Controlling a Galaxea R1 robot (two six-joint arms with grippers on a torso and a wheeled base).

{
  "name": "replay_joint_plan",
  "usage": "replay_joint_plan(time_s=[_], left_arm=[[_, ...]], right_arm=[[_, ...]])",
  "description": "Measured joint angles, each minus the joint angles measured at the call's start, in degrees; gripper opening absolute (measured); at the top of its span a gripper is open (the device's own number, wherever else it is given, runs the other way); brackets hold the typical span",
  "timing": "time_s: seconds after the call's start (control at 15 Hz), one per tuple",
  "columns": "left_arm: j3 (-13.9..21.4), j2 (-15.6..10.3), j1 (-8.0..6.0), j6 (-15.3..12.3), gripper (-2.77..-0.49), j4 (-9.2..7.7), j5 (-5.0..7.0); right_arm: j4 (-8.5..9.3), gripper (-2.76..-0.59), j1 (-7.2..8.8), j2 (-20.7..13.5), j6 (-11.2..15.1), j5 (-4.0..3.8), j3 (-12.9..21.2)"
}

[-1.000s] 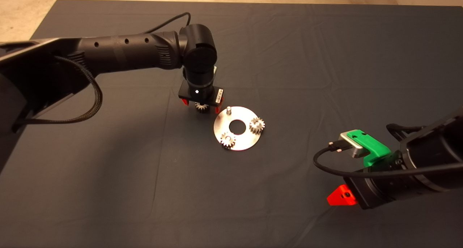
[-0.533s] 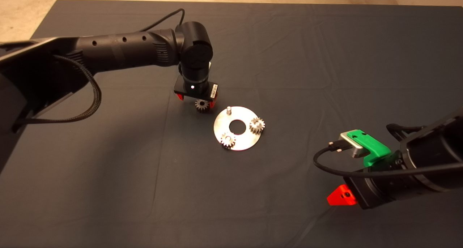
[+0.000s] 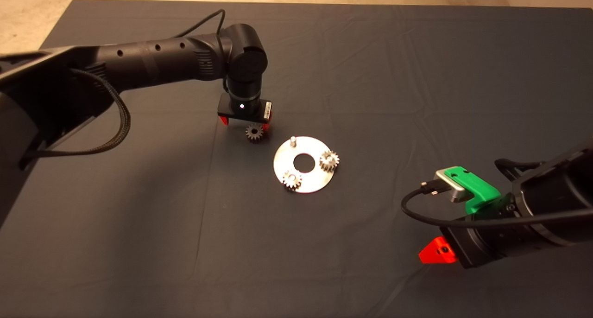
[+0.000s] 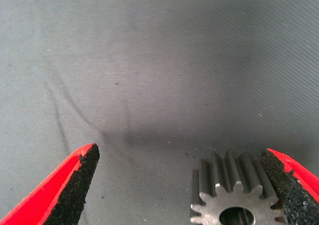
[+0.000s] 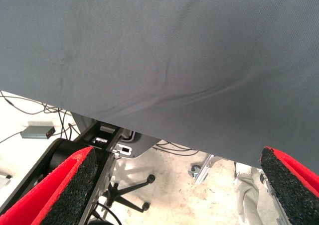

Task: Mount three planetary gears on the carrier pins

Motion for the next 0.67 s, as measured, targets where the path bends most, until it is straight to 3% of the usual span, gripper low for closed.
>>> replay_joint_plan(time_s=[0.67], left_arm=[[-0.37,1.72,0.00,-3.37,-1.18,-0.01,0.05]], right_arm=[[0.00,-0.89,-0.11,0.01,0.02,0.01,0.00]])
